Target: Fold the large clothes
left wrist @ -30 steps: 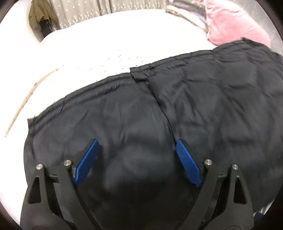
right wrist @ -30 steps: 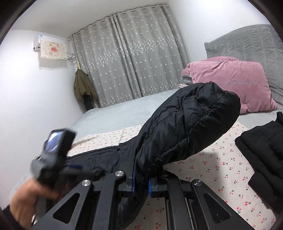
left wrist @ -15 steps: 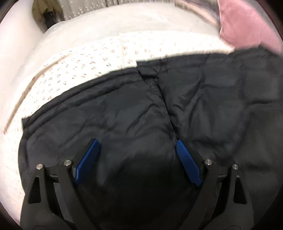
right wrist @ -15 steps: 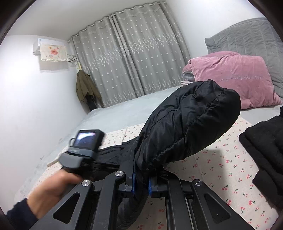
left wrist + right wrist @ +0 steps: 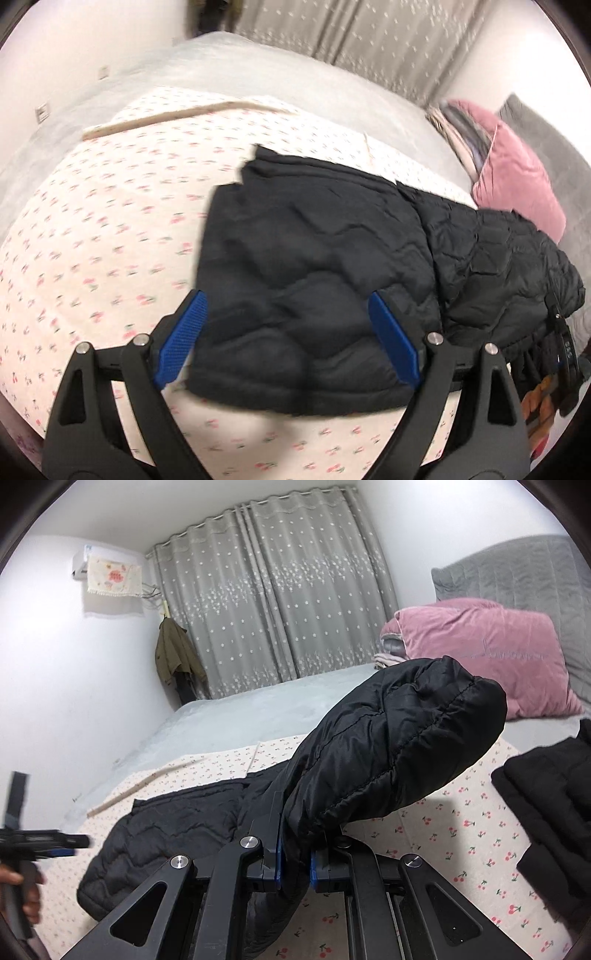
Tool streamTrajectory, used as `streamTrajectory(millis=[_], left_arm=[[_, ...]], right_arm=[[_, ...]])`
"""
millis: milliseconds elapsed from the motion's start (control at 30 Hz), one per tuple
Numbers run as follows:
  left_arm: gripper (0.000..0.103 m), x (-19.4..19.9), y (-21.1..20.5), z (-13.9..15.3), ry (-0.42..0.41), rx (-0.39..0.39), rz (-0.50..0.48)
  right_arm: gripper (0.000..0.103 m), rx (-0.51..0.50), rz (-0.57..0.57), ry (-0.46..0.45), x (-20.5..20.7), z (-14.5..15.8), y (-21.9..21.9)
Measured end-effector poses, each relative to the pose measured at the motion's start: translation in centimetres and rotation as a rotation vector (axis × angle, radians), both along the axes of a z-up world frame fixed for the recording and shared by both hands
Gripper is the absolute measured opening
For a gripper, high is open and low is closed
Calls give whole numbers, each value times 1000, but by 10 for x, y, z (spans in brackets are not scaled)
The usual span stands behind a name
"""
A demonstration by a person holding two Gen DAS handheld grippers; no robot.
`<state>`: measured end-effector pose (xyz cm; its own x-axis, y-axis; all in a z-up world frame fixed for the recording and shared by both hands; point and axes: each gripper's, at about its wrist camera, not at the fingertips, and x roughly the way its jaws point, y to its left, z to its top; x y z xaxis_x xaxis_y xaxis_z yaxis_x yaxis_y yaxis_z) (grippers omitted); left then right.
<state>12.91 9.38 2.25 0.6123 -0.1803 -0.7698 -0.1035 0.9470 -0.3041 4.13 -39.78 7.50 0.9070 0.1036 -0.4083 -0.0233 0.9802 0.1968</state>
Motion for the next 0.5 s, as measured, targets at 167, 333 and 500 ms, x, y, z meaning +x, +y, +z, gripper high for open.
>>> streamTrajectory(millis=[167,333,500], left_arm=[[89,-8,44,-34,23,-24,53],[89,-6,76,-58,78,-88,59],[89,-13,102,-56,66,-193,79]], right_arm=[[9,-72,36,-16,-2,4,15],[9,-213,67,-65,-6,11,49],[9,-406,169,-150,-18,19,126]])
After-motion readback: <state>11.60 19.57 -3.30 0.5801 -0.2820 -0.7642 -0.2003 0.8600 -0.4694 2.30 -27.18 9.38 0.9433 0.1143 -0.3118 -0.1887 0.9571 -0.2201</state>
